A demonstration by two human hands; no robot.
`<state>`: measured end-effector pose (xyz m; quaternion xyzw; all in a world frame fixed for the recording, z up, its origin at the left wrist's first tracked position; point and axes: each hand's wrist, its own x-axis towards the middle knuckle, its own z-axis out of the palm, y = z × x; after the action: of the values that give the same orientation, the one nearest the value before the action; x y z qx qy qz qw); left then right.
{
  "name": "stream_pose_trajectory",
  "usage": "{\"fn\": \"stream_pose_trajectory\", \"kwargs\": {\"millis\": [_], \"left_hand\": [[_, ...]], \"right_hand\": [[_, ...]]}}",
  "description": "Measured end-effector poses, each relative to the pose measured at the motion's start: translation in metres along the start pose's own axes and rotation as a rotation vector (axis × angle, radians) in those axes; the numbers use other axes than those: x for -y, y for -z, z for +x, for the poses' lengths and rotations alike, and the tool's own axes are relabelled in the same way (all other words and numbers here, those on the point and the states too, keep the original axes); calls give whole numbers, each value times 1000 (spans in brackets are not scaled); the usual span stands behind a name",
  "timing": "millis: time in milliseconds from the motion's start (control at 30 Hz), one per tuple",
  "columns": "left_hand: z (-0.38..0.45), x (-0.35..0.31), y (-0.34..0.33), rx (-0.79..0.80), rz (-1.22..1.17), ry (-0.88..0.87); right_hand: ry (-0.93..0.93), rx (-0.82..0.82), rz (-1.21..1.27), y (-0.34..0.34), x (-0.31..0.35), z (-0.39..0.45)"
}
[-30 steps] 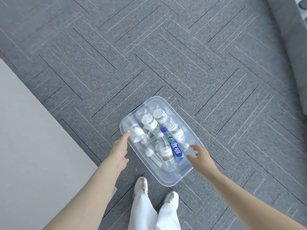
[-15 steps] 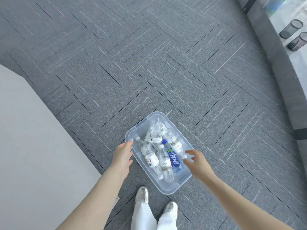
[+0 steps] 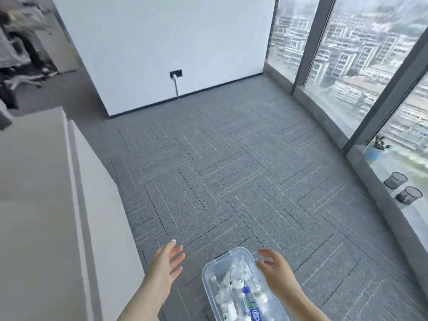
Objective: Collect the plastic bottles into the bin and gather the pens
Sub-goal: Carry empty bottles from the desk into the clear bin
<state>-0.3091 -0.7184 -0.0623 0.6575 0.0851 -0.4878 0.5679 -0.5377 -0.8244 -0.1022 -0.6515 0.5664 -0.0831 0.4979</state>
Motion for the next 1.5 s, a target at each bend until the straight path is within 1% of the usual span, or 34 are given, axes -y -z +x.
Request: {"fn": "stream_pose_trajectory", "kwargs": {"millis": [100, 267, 367, 533, 700, 833, 933, 1067, 1267, 1400, 1500], "left_hand": [[-37, -40, 24, -6, -62, -101], [-89, -85, 76, -28, -164, -230], [-116, -104, 116, -45, -221, -289], [-148, -129, 188, -89, -323, -356], [-170, -135, 272, -140, -377, -398], [-181, -132, 363, -192, -405, -413], [-184, -132, 425, -238, -390, -390], [-190, -139, 493, -278, -364, -369], [-182, -142, 553, -336, -323, -358], [-168, -136, 570, -371, -283, -326], [-159, -131, 574, -429, -163, -335]], "right_hand": [[116, 3, 6, 9, 56, -17], [304, 22, -26, 8, 141, -44], [375, 24, -15, -4, 185, -62], [485, 93, -10, -40, 245, -98], [551, 143, -29, -101, 289, -132], [574, 175, -16, -176, 318, -163], [576, 193, -5, -231, 335, -188], [587, 234, -12, -299, 351, -215], [588, 286, -57, -365, 377, -232], [605, 321, -103, -395, 393, -227], [601, 353, -112, -415, 403, -217]]}}
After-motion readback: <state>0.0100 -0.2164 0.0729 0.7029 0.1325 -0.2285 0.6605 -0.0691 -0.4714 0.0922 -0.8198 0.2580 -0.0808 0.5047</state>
